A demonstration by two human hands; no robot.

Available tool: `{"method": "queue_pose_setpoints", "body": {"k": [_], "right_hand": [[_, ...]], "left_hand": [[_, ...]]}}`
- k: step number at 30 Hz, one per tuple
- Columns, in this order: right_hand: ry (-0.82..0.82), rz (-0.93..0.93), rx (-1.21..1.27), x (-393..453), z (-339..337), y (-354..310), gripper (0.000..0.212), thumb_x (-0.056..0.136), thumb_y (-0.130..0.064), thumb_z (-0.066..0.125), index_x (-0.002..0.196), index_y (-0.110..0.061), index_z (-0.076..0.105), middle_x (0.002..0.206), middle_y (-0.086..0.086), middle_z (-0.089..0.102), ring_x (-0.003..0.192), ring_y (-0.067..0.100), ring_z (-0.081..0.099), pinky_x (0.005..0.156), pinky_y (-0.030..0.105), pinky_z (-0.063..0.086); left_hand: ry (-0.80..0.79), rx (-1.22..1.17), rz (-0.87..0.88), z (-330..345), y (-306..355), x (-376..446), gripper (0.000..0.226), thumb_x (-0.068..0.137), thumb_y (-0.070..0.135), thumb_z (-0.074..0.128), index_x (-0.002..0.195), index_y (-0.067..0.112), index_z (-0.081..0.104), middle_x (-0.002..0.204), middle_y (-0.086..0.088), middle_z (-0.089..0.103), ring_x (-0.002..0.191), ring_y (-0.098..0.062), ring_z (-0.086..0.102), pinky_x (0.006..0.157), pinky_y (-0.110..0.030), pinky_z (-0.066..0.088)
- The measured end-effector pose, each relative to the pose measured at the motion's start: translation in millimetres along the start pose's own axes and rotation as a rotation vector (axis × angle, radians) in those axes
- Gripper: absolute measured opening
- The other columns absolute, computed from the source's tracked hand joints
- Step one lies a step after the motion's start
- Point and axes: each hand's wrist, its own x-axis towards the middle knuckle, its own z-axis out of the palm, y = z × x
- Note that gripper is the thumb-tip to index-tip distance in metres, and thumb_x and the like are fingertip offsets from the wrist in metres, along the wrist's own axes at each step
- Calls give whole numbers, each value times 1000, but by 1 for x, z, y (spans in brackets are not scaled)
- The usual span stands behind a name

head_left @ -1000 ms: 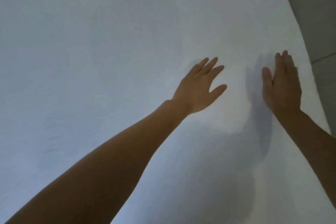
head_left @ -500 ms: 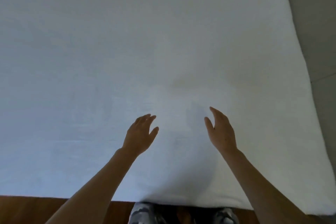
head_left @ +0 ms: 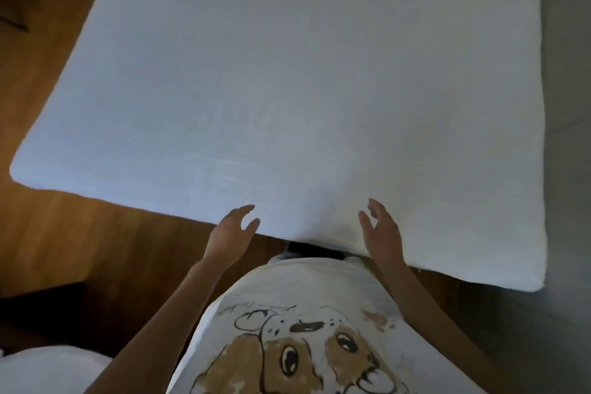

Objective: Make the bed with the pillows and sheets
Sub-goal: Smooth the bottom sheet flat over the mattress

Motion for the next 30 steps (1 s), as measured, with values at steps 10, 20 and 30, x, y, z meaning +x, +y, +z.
{"method": "queue_pose_setpoints", "body": {"k": [10, 20, 30], "right_hand": [[-371, -371, -322, -33, -6, -13, 50, 96, -37, 52, 142, -20, 42, 145, -3, 46, 133, 15, 41, 109, 30, 32], [-582, -531, -466, -61, 59, -88, 47, 96, -37, 53, 140, -24, 45, 143, -6, 47, 131, 11, 43, 103, 25, 34], [-749, -602, -546, -97, 253, -233, 47, 95, -40, 53, 140, -28, 44, 144, -7, 46, 130, 9, 44, 102, 27, 39]], "left_hand": [[227, -339, -218, 39, -20, -110, 43, 98, 33, 54, 138, 17, 51, 135, -2, 58, 118, -17, 57, 100, -38, 48], [447, -330, -335, 23, -84, -166, 43, 99, 35, 51, 139, 20, 50, 138, 1, 55, 119, -15, 54, 87, -21, 40], [569, -422, -344, -69, -222, -164, 45, 99, 40, 48, 141, 24, 47, 140, 6, 51, 118, -11, 54, 90, -19, 43]]}}
